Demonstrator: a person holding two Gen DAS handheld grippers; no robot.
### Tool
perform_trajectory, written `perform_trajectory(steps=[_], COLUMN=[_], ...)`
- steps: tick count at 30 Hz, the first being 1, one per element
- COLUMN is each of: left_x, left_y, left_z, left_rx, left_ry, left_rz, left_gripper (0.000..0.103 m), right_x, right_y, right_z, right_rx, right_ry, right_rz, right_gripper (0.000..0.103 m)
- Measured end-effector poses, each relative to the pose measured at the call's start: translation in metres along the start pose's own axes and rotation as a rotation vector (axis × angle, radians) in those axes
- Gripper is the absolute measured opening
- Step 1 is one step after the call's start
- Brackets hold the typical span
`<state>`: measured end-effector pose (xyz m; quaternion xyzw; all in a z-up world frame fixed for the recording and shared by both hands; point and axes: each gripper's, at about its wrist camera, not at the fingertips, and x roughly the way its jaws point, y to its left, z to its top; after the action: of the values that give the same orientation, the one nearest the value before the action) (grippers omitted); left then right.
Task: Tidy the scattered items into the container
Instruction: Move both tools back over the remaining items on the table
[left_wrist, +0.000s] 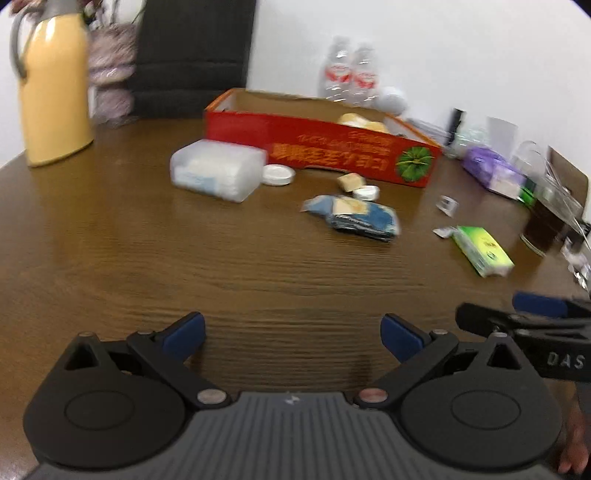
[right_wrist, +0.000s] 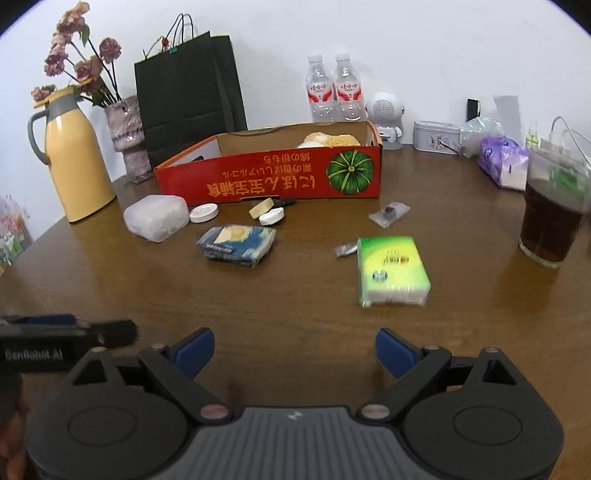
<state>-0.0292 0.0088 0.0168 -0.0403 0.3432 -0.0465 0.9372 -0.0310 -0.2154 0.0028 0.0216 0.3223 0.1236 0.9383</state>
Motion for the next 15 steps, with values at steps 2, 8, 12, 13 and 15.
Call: perform_trajectory(steps=[2, 8, 12, 13, 15], left_x=[0.002, 0.006, 0.009, 0.01, 0.011], left_y=[-0.002, -0.013, -0.014, -0.014, -0.014], left_z=[0.0, -0.008, -0.008, -0.008, -0.008], left_rx=[-0.003, 0.053, 0.064, 0.063, 0.062], left_ry=[-0.004, -0.007, 0.0, 0.0, 0.001], left_rz=[0.003, 0.081, 0.099, 0.099, 0.102], left_gripper=[0.103, 0.103, 0.103, 0.103, 0.103], right_x=[0.0, 0.011, 0.016, 0.016, 0.015], right_y=[0.004, 0.005, 0.009, 0.009, 0.008], right_z=[-0.004, -0.006, -0.007, -0.007, -0.007], right_rx=[-0.04, -0.04, -0.072, -0.073, -0.076], right_ry=[-0.027, 0.022, 0.045, 0.045, 0.047], right_rz=[-0.031, -0.027, -0.044, -0.045, -0.046], right_gripper=[0.095, 0.097, 0.103, 0.103, 0.103])
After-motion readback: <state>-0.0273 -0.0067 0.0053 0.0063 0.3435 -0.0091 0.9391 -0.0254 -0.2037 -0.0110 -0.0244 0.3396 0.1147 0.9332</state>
